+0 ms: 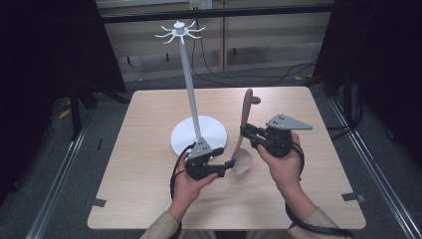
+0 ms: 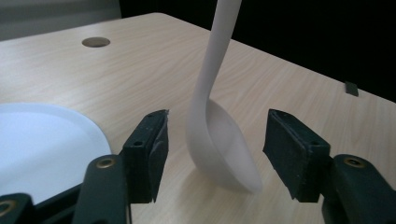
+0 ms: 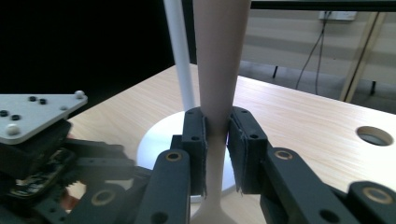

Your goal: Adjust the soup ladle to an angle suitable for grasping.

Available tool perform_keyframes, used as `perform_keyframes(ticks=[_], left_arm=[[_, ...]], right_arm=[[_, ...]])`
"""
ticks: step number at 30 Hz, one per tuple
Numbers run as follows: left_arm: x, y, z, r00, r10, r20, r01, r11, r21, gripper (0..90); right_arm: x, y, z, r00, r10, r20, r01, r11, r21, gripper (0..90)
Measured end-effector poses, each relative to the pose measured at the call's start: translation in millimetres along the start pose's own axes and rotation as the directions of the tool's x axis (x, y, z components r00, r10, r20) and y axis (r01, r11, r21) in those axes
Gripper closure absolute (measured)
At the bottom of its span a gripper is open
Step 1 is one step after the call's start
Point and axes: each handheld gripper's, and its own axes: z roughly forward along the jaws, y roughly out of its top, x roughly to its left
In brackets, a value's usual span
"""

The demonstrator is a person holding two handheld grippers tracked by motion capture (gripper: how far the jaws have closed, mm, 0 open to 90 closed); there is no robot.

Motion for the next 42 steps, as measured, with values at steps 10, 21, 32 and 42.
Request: perform_keyframes(ticks=[10,21,32,42], left_arm=[[-1.0,7.1,5.9,0.9998,0.011,-0.017,-0.012,0.9991,-0.041,57.0],[2.1,14.7,-0.4,0.9979,0.016,-0.063,-0.021,0.9973,-0.070,72.7],[-2.3,19.5,-3.8,0.9961,0.057,-0.067,-0.060,0.9970,-0.049,79.7],[-0.8,16.2,-4.5,0.9948,0.068,-0.076,-0.069,0.9976,-0.012,80.2]], right_arm=[[16.0,1.0,10.9,0.9992,-0.003,-0.041,0.003,1.000,0.012,77.4],[27.4,2.1,17.7,0.9971,-0.016,-0.075,0.018,1.000,0.024,77.4],[30.2,3.2,21.1,0.9964,-0.033,-0.078,0.035,0.999,0.031,77.1],[23.2,-2.8,22.8,0.9968,-0.007,-0.080,0.009,1.000,0.025,70.1]])
